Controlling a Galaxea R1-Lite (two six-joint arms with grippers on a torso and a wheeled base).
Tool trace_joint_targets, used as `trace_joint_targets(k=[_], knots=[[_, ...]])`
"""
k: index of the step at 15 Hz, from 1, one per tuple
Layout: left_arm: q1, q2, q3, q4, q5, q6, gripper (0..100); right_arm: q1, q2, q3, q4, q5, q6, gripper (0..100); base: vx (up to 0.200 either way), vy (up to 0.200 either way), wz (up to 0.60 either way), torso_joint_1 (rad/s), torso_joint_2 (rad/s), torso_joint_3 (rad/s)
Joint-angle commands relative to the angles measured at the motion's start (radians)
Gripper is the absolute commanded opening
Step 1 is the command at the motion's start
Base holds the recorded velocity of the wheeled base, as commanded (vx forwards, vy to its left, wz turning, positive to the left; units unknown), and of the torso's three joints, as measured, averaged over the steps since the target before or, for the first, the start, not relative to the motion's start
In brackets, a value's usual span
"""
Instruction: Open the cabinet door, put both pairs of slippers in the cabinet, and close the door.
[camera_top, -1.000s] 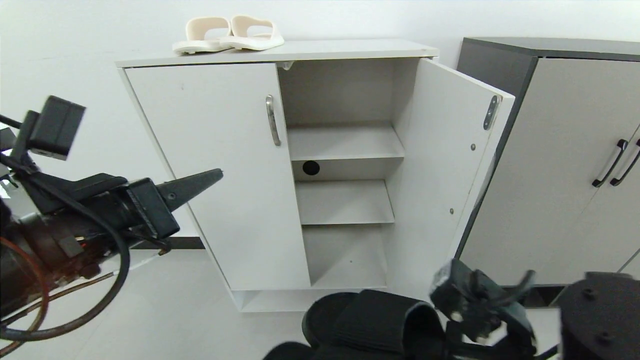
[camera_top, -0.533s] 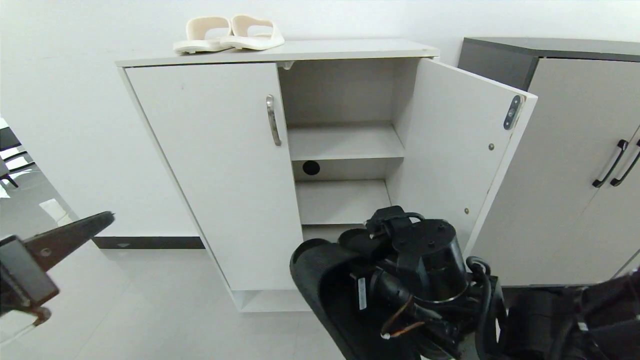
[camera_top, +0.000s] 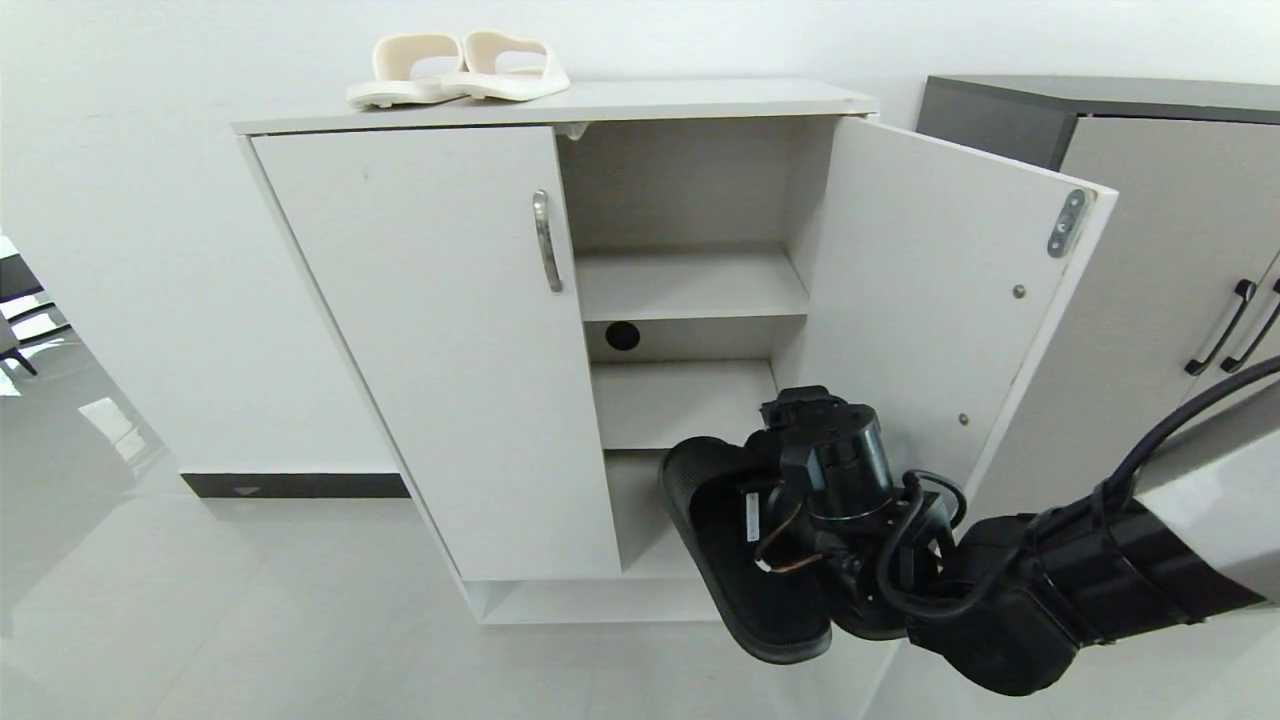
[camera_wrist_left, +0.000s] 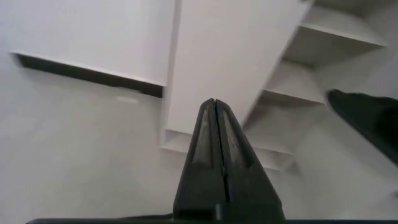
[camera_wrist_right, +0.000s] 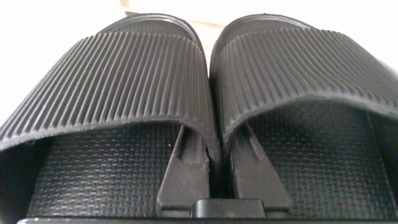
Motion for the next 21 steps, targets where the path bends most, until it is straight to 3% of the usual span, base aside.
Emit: trace_joint_targets(k=[1,4,6,9,10,12,13,14,15,16,17,18,21], knots=[[0.077,-0.095,0.025,0.025,0.002,0.019,0,0.000,0.011,0.001,0.002,-0.052,0.000,0,0.000,0.000,0.00,0.000,0.00,0.000],[0.148,-0.138,0.053,0.026,0.000,0.054,0,0.011,0.029,-0.013,0.011,-0.123,0.001,0,0.000,0.000,0.00,0.000,0.00,0.000],[0.143,-0.184,0.102,0.026,-0.026,0.065,0,0.039,0.025,-0.013,0.002,-0.113,0.010,0,0.000,0.000,0.00,0.000,0.00,0.000],[0.114,-0.357,0.206,0.026,-0.281,0.067,0,0.103,-0.003,0.041,-0.118,0.026,0.047,0,0.000,0.000,0.00,0.000,0.00,0.000],[0.107,-0.397,0.244,0.022,-0.331,0.081,0,0.115,-0.004,0.061,-0.161,0.057,0.046,0,0.000,0.000,0.00,0.000,0.00,0.000],[0.105,-0.397,0.329,-0.032,-0.334,0.104,0,0.121,-0.004,0.071,-0.204,0.077,0.041,0,0.000,0.000,0.00,0.000,0.00,0.000],[0.105,-0.397,0.355,-0.096,-0.333,0.125,0,0.123,-0.004,0.075,-0.207,0.075,0.041,0,0.000,0.000,0.00,0.000,0.00,0.000],[0.105,-0.397,0.384,-0.126,-0.291,0.188,0,0.123,-0.004,0.078,-0.207,0.075,0.041,0,0.000,0.000,0.00,0.000,0.00,0.000],[0.105,-0.397,0.406,-0.146,-0.221,0.285,0,0.124,-0.004,0.082,-0.208,0.075,0.041,0,0.000,0.000,0.00,0.000,0.00,0.000],[0.103,-0.397,0.406,-0.147,-0.270,0.283,0,0.129,-0.004,0.084,-0.208,0.075,0.041,0,0.000,0.000,0.00,0.000,0.00,0.000],[0.103,-0.397,0.412,-0.155,-0.317,0.259,0,0.134,-0.004,0.085,-0.208,0.075,0.042,0,0.000,0.000,0.00,0.000,0.00,0.000],[0.103,-0.397,0.410,-0.158,-0.356,0.209,0,0.137,-0.003,0.094,-0.208,0.075,0.042,0,0.000,0.000,0.00,0.000,0.00,0.000],[0.103,-0.397,0.410,-0.158,-0.336,0.202,0,0.143,0.006,0.116,-0.225,0.077,0.042,0,0.000,0.000,0.00,0.000,0.00,0.000]])
